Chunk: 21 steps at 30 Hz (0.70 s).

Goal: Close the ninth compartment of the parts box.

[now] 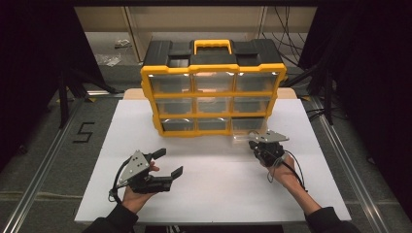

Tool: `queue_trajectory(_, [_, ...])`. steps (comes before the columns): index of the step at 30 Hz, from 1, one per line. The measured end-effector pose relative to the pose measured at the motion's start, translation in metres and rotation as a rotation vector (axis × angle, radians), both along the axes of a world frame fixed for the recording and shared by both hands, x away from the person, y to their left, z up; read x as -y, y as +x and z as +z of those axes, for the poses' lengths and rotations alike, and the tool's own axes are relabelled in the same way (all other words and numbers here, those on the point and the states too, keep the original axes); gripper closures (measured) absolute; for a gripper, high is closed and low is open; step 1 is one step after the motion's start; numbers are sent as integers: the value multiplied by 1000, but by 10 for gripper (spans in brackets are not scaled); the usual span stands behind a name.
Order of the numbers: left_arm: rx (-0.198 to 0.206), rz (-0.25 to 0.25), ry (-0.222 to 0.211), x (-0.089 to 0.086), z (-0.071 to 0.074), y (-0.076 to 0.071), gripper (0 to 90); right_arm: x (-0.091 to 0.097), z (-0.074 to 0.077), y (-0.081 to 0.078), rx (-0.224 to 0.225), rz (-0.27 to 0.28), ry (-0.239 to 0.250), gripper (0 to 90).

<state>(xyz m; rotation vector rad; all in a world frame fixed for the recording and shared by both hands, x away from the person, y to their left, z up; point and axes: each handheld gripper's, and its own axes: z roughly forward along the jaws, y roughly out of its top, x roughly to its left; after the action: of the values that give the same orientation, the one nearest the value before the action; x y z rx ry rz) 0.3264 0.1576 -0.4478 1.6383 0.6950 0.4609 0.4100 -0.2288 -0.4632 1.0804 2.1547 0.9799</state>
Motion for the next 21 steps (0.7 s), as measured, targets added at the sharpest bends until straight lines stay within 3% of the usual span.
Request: queue_trajectory(21, [1,2,-3,0,0,0,146,-4,-3,12,32,-21,-14,900])
